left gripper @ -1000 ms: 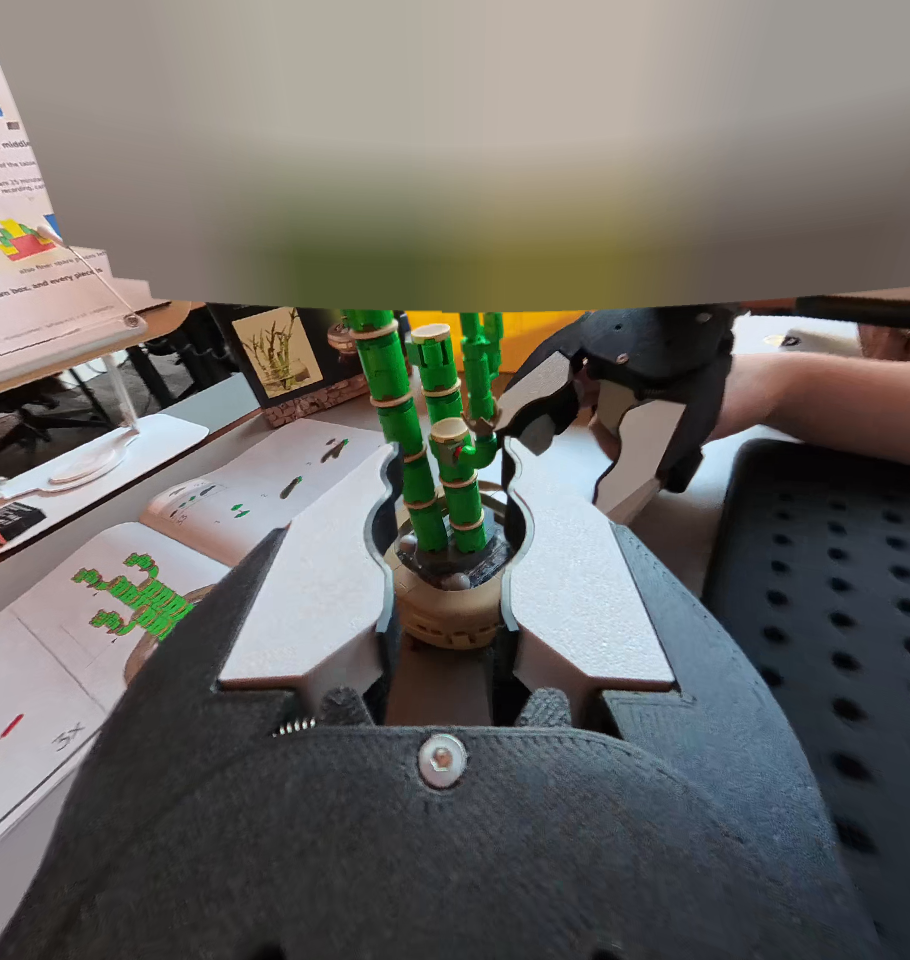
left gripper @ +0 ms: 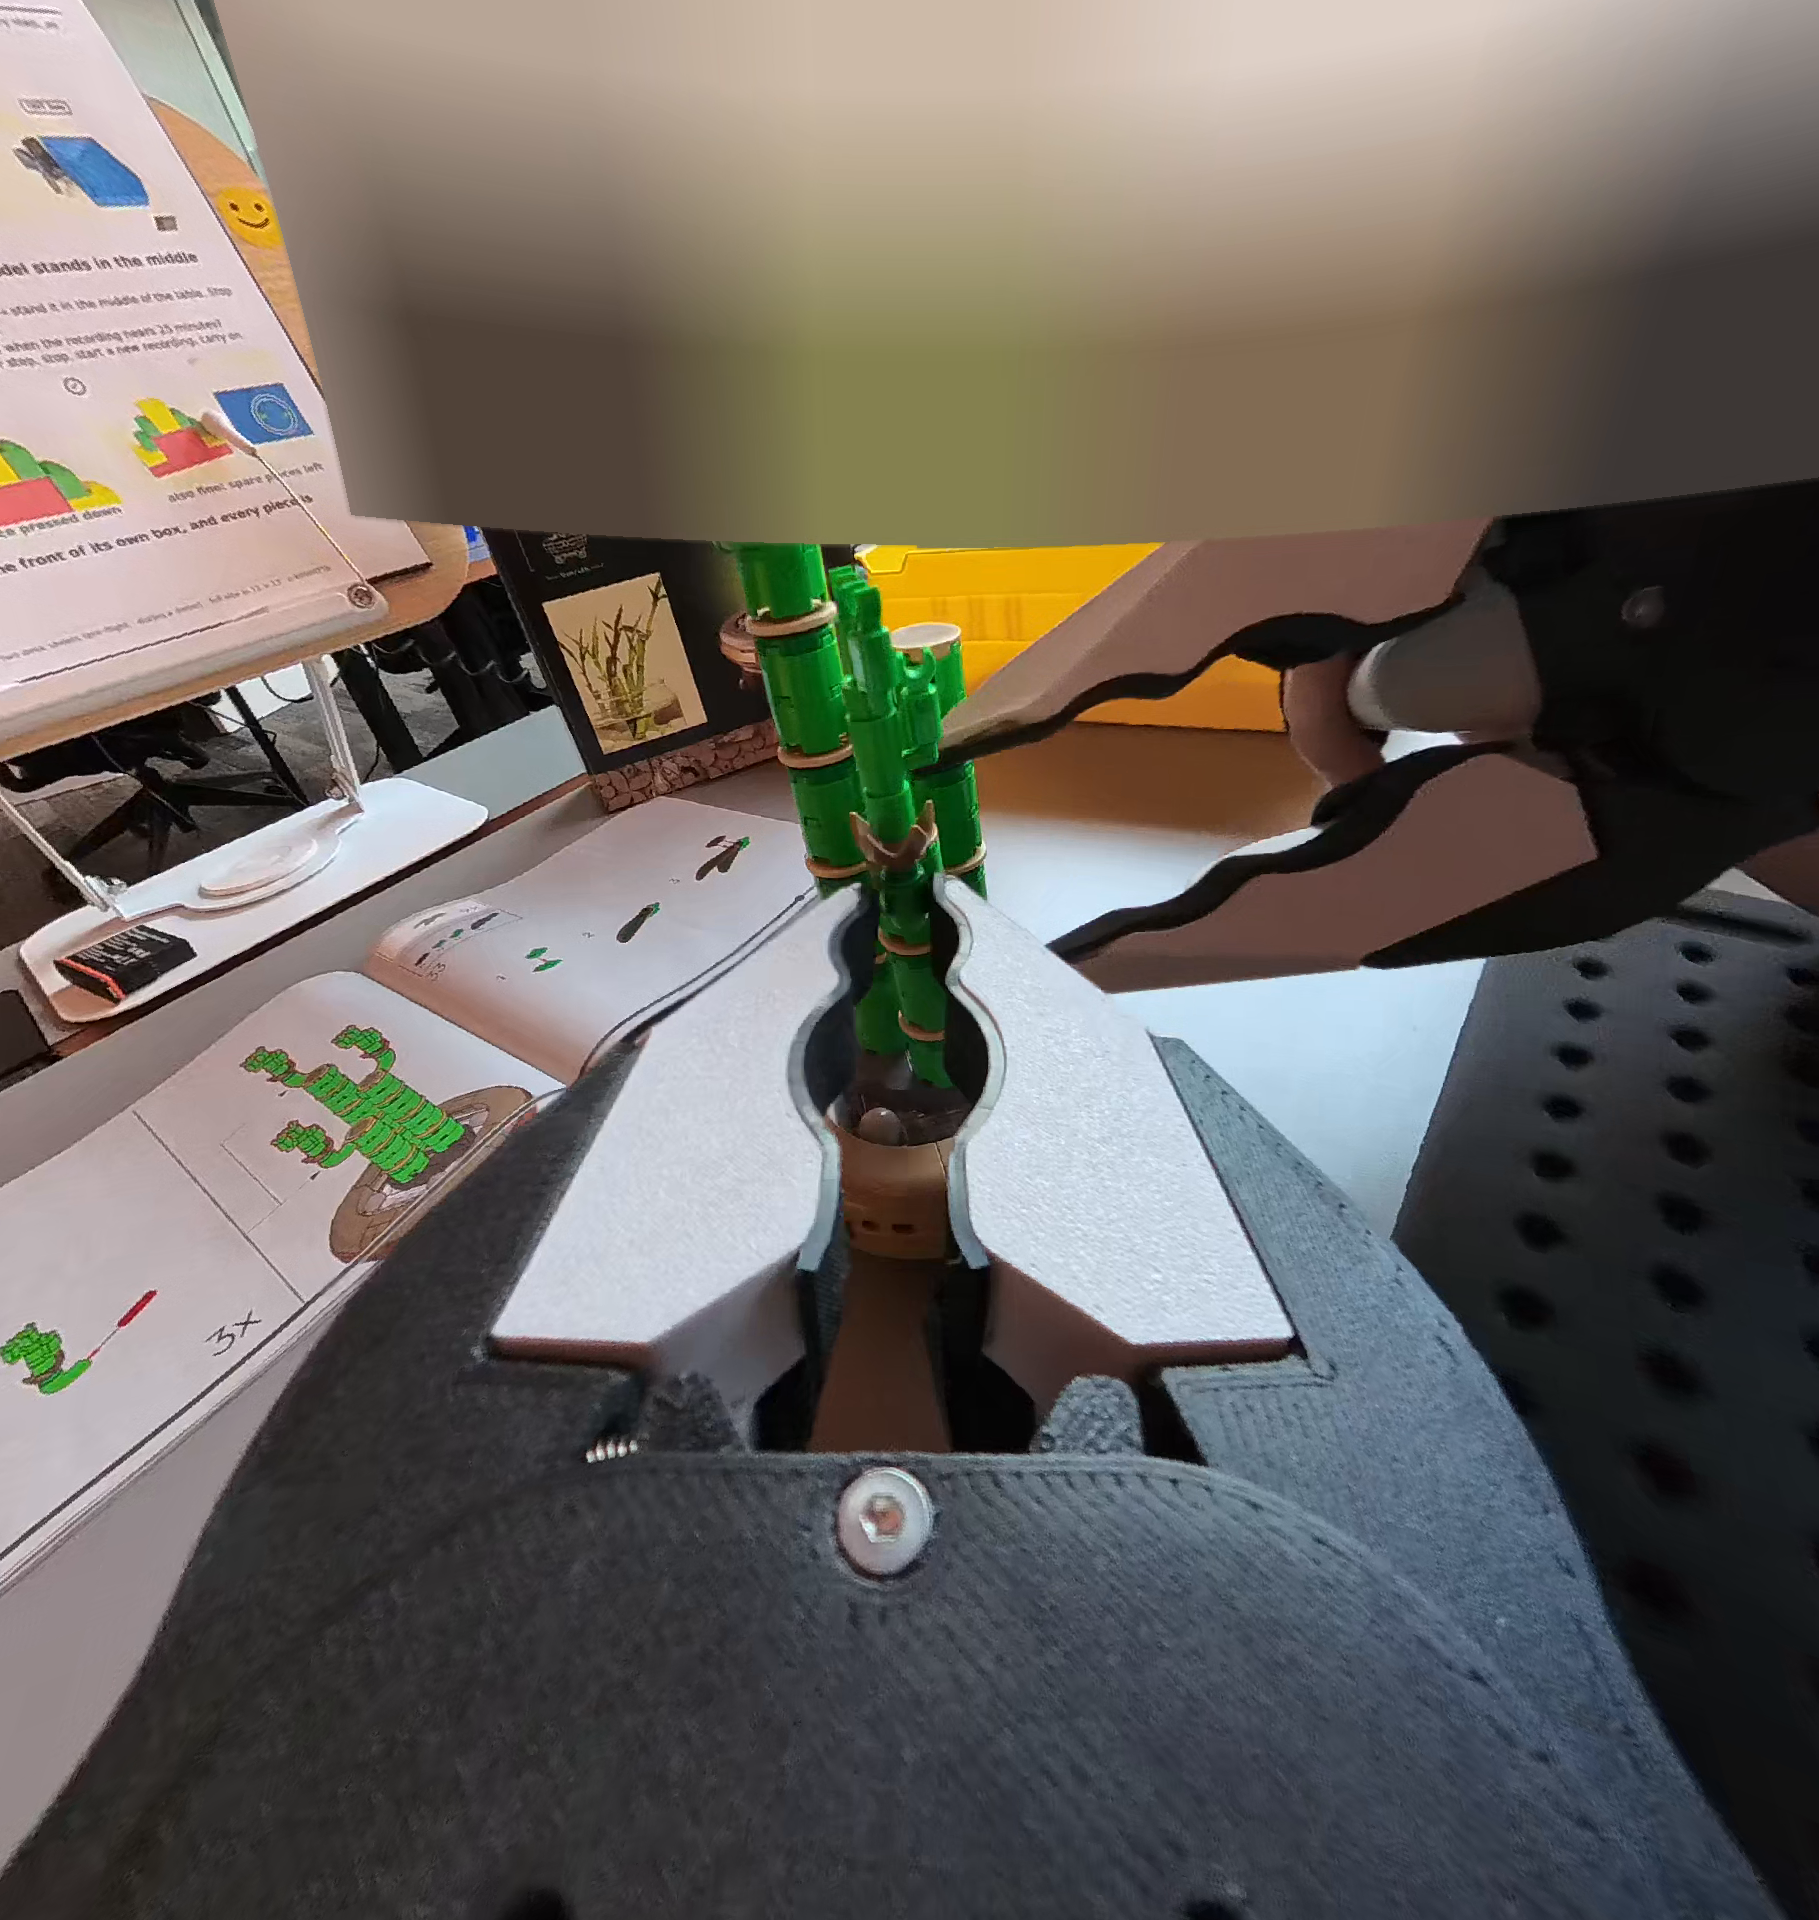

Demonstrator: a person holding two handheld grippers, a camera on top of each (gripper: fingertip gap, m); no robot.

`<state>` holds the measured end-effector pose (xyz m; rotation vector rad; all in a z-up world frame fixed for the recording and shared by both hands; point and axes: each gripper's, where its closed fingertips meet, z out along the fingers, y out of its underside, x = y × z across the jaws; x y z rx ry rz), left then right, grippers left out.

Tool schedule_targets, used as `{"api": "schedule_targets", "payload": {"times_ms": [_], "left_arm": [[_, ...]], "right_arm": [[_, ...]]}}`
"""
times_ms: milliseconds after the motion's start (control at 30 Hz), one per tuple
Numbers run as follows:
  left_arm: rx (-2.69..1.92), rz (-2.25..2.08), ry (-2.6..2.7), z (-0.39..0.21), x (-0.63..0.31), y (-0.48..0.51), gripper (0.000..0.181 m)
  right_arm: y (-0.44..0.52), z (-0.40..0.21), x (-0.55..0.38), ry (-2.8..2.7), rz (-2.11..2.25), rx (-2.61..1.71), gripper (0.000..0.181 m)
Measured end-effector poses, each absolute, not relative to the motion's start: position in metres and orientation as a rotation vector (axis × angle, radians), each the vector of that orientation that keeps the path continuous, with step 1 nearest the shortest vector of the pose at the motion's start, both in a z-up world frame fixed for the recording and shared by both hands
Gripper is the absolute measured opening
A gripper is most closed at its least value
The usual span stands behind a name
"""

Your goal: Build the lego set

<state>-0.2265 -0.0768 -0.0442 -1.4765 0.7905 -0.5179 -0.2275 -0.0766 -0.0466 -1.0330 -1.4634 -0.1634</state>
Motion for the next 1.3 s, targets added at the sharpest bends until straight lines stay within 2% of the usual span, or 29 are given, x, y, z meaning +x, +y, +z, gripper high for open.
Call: {"api": "schedule_targets", "payload": {"times_ms": [33,300,500,633,1300], "left_arm": [[-1.481,-0.514,0.791,-0.045,-0.226,-0.076,0.007],[-1.505,-0.527,0.782,-0.046,-0.225,-0.074,0.007],[-1.506,-0.504,0.789,-0.047,-0.225,-0.073,0.007],[-1.514,-0.504,0.786,-0.047,-0.226,-0.072,0.007],[-1.549,-0.541,0.818,-0.047,-0.224,-0.071,0.007]], "right_arm": [[-0.076,-0.049,-0.228,-1.475,-0.161,-1.041,0.04],[-0.071,-0.051,-0.228,-1.459,-0.157,-1.076,0.031],[-0.066,-0.065,-0.228,-1.499,-0.237,-1.102,0.049],[-0.066,-0.069,-0.227,-1.52,-0.321,-1.07,0.053],[-0.073,-0.068,-0.225,-1.477,-0.363,-1.065,0.052]]}}
